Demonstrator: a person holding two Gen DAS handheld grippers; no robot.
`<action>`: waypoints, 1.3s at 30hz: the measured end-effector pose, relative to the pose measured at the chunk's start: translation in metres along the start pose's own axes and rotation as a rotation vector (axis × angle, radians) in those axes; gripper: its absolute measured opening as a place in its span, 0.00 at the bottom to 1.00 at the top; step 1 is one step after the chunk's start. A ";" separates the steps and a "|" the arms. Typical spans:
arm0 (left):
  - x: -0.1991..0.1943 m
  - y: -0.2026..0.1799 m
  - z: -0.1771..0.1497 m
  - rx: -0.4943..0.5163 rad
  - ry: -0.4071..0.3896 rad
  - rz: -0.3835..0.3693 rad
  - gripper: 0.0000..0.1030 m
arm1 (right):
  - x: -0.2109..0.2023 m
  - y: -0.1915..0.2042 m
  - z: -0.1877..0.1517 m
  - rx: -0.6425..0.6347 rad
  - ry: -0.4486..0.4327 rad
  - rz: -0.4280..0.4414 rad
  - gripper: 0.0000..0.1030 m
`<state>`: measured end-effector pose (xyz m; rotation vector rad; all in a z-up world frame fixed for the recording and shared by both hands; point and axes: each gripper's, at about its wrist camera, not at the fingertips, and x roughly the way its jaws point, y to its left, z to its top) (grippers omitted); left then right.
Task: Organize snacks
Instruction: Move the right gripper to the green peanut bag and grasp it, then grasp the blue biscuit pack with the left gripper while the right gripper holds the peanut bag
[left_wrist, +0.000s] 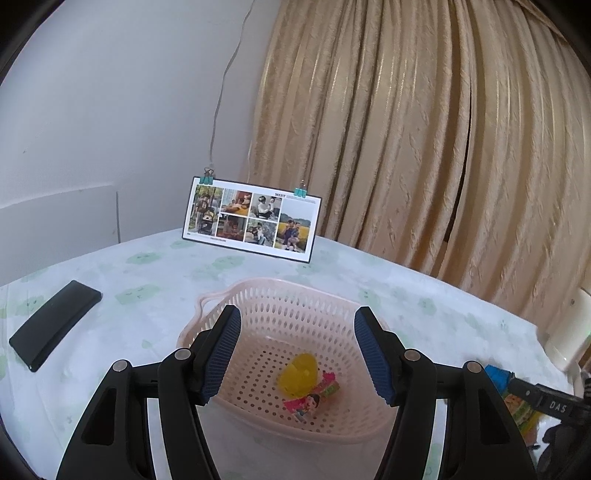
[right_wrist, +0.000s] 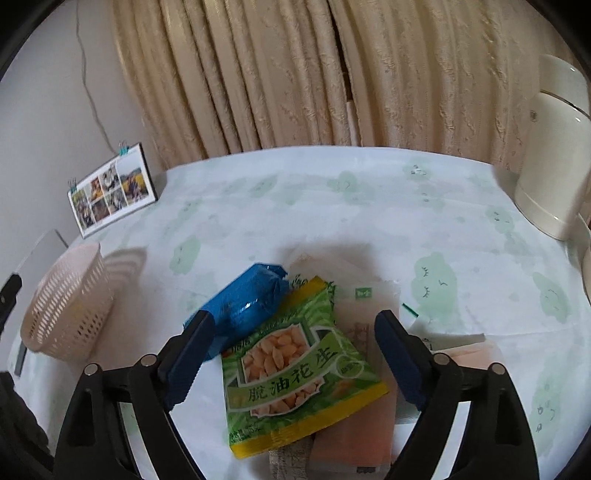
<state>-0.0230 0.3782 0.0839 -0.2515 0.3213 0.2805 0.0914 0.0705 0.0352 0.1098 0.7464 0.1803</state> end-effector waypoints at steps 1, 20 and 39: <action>0.000 0.000 0.000 0.001 0.001 0.000 0.63 | 0.001 0.002 -0.001 -0.019 0.004 -0.003 0.88; 0.002 -0.006 -0.005 0.023 0.009 0.000 0.63 | 0.012 0.039 -0.023 -0.319 0.061 -0.163 0.89; -0.005 -0.056 -0.017 0.191 0.005 -0.114 0.63 | -0.016 0.005 -0.033 -0.225 0.029 -0.178 0.74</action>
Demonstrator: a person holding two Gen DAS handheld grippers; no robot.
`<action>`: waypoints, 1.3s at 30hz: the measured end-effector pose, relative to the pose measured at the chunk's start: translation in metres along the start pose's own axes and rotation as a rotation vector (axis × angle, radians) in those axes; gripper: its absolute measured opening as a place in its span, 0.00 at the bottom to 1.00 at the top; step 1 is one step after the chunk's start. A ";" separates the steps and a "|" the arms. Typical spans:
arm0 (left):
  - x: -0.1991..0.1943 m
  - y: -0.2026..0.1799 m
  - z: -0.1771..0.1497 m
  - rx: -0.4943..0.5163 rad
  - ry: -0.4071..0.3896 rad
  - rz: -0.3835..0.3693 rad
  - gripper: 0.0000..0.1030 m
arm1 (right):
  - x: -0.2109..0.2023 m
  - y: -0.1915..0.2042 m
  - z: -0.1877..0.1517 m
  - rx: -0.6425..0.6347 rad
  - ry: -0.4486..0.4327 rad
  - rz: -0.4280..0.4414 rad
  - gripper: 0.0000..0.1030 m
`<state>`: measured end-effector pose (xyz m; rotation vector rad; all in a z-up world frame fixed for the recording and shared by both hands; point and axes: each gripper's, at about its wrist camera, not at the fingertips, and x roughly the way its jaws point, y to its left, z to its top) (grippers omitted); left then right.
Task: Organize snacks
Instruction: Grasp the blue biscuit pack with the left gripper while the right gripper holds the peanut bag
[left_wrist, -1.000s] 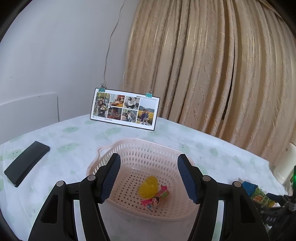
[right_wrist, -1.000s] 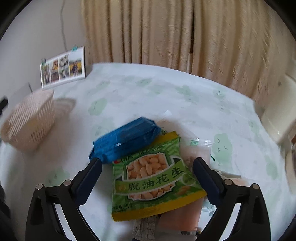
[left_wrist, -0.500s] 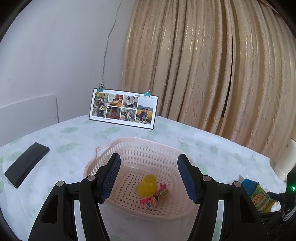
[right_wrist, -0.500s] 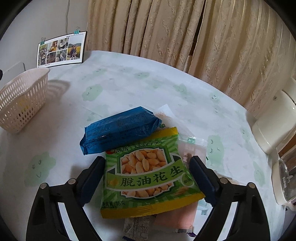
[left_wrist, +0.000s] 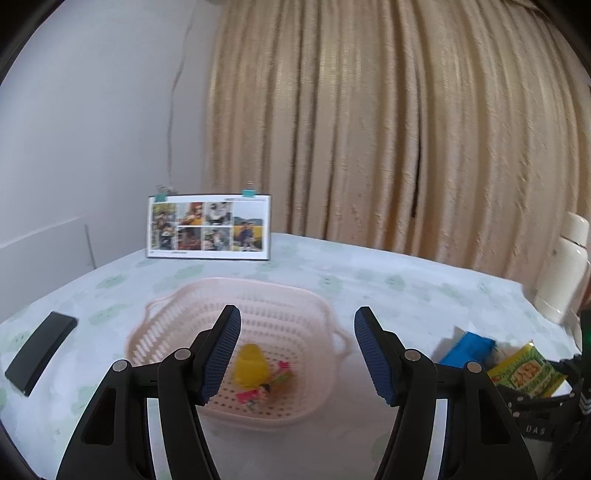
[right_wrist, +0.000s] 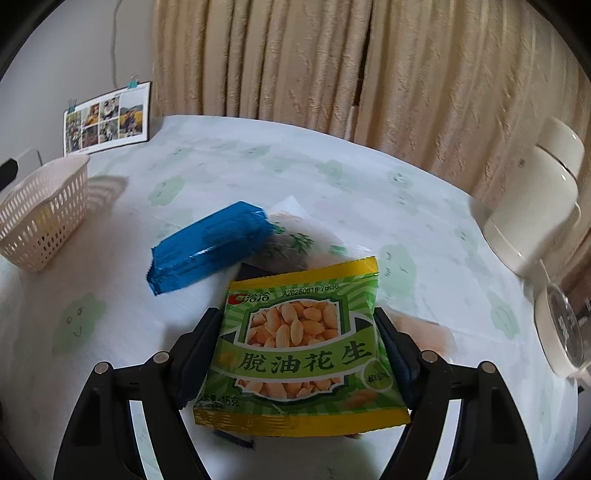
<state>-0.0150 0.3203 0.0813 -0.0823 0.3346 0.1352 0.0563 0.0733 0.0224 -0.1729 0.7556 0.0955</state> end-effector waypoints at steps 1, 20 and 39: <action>0.001 -0.004 0.001 0.010 0.009 -0.020 0.63 | -0.002 -0.004 -0.001 0.014 -0.004 0.005 0.74; 0.063 -0.098 0.000 0.170 0.316 -0.445 0.63 | -0.035 -0.055 0.004 0.245 -0.095 0.093 0.74; 0.121 -0.145 -0.026 0.285 0.497 -0.554 0.63 | -0.038 -0.071 0.004 0.354 -0.097 0.159 0.74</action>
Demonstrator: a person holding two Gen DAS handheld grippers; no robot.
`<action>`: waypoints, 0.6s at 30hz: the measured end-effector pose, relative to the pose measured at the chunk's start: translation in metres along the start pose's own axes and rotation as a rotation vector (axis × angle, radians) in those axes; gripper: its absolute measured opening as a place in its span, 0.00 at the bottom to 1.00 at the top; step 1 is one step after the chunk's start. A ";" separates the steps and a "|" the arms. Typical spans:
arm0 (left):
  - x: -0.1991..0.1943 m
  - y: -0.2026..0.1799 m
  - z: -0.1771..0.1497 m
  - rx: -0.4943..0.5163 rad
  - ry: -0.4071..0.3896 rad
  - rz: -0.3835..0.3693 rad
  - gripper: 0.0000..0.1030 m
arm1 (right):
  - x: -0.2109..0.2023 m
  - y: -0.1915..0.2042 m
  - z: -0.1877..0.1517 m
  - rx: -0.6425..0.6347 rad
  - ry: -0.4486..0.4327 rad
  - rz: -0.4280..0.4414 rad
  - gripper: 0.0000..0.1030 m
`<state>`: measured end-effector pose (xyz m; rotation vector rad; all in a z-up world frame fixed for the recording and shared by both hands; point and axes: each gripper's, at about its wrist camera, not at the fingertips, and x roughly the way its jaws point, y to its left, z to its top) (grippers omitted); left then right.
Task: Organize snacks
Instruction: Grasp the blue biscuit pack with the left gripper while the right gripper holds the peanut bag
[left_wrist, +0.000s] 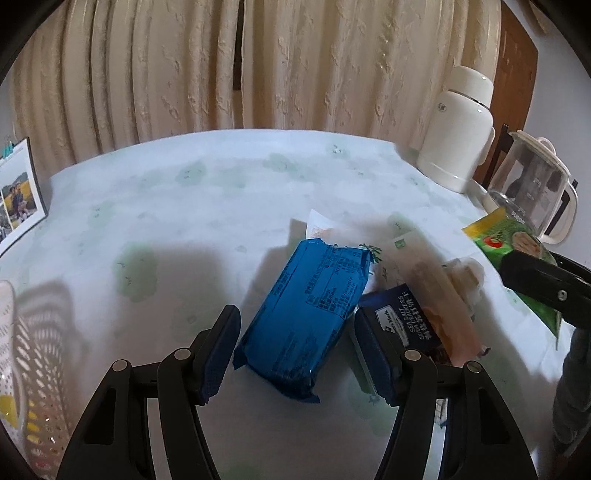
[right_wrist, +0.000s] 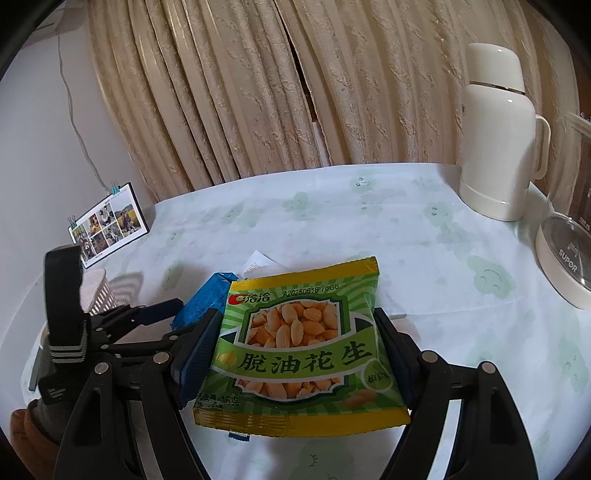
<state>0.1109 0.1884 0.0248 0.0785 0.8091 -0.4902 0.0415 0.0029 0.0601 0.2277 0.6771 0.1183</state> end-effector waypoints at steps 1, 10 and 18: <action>0.002 0.001 0.000 -0.008 0.006 -0.006 0.63 | 0.000 0.000 0.000 0.002 -0.001 0.002 0.74; 0.001 0.008 0.000 -0.037 -0.001 -0.041 0.55 | -0.001 0.001 0.000 0.006 -0.002 0.003 0.74; -0.003 0.011 -0.001 -0.078 -0.025 -0.043 0.44 | 0.000 0.003 -0.002 0.015 -0.002 -0.001 0.74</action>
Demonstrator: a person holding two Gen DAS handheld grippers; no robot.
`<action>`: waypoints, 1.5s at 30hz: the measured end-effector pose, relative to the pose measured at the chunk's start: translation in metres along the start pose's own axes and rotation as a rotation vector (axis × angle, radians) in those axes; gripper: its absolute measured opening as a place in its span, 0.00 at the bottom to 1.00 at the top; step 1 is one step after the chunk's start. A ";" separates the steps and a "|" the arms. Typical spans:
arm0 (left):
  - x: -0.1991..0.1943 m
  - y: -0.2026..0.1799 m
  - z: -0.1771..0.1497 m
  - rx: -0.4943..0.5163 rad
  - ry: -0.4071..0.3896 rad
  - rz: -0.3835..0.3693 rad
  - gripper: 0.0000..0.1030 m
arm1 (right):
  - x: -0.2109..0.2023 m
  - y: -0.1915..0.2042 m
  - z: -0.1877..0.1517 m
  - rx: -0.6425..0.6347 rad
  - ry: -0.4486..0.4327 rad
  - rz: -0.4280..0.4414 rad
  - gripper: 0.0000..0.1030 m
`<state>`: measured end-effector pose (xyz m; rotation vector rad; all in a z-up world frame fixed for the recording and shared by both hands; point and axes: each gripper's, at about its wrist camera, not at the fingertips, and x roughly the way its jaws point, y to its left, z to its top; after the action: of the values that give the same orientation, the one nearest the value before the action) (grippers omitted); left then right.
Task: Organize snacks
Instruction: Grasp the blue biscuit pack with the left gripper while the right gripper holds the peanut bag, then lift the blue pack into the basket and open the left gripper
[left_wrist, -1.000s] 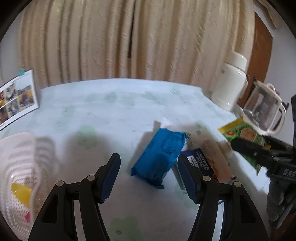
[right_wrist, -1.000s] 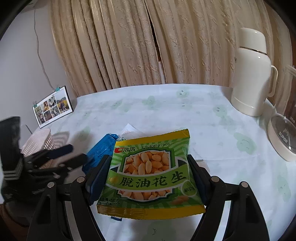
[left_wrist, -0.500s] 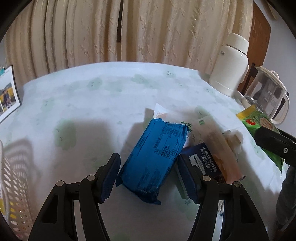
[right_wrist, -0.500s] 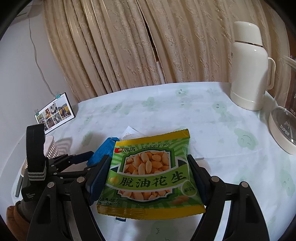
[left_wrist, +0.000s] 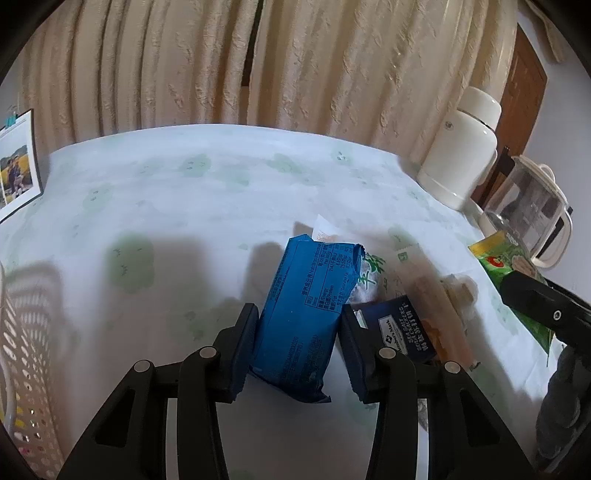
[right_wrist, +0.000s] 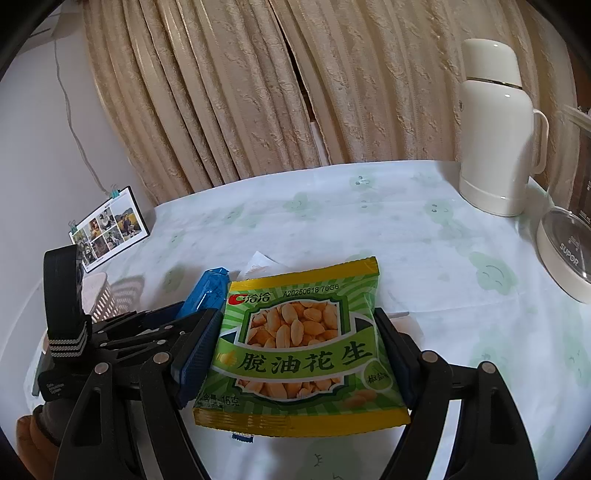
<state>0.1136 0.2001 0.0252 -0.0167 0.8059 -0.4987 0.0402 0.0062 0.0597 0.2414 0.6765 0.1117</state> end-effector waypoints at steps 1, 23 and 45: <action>0.000 -0.001 0.000 0.004 0.002 -0.003 0.44 | 0.001 -0.001 0.000 0.001 0.000 0.000 0.74; -0.050 -0.014 -0.001 0.000 -0.153 0.093 0.44 | 0.000 -0.003 0.000 0.014 -0.005 0.000 0.74; -0.147 0.041 -0.029 -0.213 -0.415 0.487 0.44 | 0.004 0.004 -0.003 0.006 0.004 0.003 0.74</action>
<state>0.0252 0.3055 0.0979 -0.1143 0.4278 0.0565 0.0407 0.0116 0.0560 0.2476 0.6808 0.1131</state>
